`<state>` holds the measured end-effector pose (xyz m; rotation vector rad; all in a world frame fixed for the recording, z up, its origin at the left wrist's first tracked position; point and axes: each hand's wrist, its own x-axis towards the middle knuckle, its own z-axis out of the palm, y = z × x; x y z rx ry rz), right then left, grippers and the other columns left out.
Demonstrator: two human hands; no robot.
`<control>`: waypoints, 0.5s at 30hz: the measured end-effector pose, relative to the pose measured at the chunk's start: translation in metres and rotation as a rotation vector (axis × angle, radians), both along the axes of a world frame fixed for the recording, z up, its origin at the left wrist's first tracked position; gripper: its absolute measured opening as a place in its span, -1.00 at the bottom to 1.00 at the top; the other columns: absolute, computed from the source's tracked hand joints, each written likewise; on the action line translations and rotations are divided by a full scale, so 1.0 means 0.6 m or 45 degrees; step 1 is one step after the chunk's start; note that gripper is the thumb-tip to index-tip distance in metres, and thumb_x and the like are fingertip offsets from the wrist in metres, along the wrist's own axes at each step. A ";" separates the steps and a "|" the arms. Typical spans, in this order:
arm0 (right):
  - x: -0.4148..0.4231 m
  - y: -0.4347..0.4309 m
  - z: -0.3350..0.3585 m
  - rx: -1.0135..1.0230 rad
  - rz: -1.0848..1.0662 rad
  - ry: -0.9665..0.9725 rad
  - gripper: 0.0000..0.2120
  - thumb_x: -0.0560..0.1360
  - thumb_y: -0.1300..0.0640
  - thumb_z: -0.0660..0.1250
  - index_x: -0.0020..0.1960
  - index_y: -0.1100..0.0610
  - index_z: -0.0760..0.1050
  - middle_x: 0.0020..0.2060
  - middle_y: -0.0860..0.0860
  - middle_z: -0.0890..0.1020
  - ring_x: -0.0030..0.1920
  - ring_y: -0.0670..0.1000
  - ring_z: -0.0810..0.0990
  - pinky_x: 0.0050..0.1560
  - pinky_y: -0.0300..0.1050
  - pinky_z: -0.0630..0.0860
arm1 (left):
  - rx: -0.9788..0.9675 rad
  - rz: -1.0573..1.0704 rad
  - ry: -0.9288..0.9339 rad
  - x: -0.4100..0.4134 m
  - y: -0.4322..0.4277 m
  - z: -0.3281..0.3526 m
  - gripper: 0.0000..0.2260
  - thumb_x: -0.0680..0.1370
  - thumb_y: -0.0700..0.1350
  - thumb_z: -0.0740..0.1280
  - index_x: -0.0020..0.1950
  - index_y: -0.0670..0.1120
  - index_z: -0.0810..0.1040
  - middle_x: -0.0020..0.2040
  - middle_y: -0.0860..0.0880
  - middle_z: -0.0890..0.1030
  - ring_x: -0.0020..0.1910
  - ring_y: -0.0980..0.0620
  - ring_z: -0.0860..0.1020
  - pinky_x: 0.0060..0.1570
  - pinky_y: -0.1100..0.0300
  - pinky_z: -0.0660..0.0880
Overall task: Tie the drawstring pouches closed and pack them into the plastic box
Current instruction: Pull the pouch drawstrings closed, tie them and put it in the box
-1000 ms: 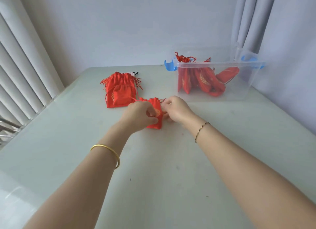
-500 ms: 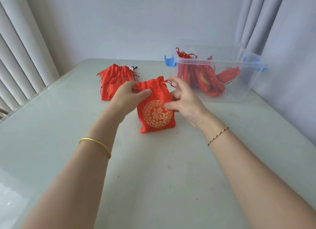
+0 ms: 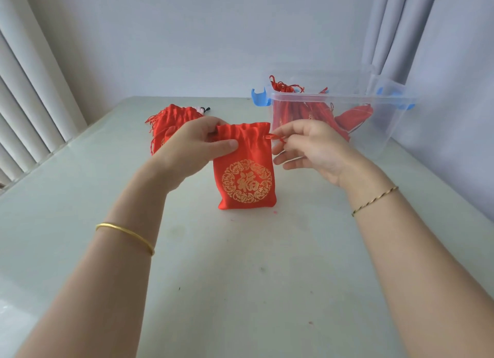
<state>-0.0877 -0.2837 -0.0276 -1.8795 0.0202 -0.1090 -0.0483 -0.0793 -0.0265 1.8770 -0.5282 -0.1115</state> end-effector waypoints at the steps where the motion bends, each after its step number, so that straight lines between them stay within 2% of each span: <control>1: -0.002 -0.003 0.003 0.008 0.020 0.000 -0.72 0.48 0.39 0.13 -0.01 0.12 0.54 -0.27 0.02 0.62 -0.31 -0.04 0.63 -0.17 -0.13 0.55 | 0.012 0.009 -0.009 0.000 0.000 0.001 -0.85 0.51 -0.24 0.35 0.07 -0.21 0.53 0.06 -0.23 0.62 0.08 -0.17 0.59 0.20 -0.11 0.48; 4: -0.009 -0.010 0.009 0.038 0.121 0.041 -0.73 0.47 0.39 0.16 -0.02 0.14 0.56 -0.29 0.02 0.61 -0.31 -0.04 0.59 -0.20 -0.17 0.53 | 0.049 0.029 -0.042 -0.002 0.001 0.002 -0.87 0.50 -0.22 0.36 0.04 -0.18 0.54 0.03 -0.21 0.63 0.06 -0.16 0.60 0.18 -0.11 0.49; 8: -0.013 -0.010 0.009 -0.018 0.150 0.055 -0.87 0.52 0.26 0.27 -0.13 0.14 0.59 -0.34 0.02 0.60 -0.36 -0.07 0.55 -0.24 -0.22 0.52 | 0.142 0.091 -0.141 -0.005 -0.001 0.005 -0.88 0.49 -0.18 0.38 0.01 -0.13 0.54 -0.02 -0.22 0.61 -0.07 -0.08 0.58 0.09 -0.09 0.51; 13: -0.014 -0.015 0.007 -0.018 0.043 0.015 -0.81 0.56 0.16 0.24 -0.16 0.16 0.57 -0.36 0.01 0.57 -0.38 -0.08 0.53 -0.27 -0.22 0.49 | 0.282 0.130 -0.183 0.003 0.010 0.006 -0.92 0.50 -0.13 0.37 -0.05 -0.12 0.56 -0.18 -0.15 0.52 -0.20 -0.02 0.45 -0.12 0.05 0.45; 15: -0.013 -0.014 0.006 0.022 -0.005 -0.012 -0.79 0.57 0.14 0.22 -0.18 0.17 0.55 -0.37 0.01 0.57 -0.41 -0.09 0.53 -0.29 -0.23 0.48 | 0.267 0.192 -0.178 0.008 0.015 0.004 -0.97 0.51 -0.16 0.35 -0.10 -0.03 0.57 -0.22 -0.06 0.51 -0.22 0.01 0.45 -0.11 0.07 0.44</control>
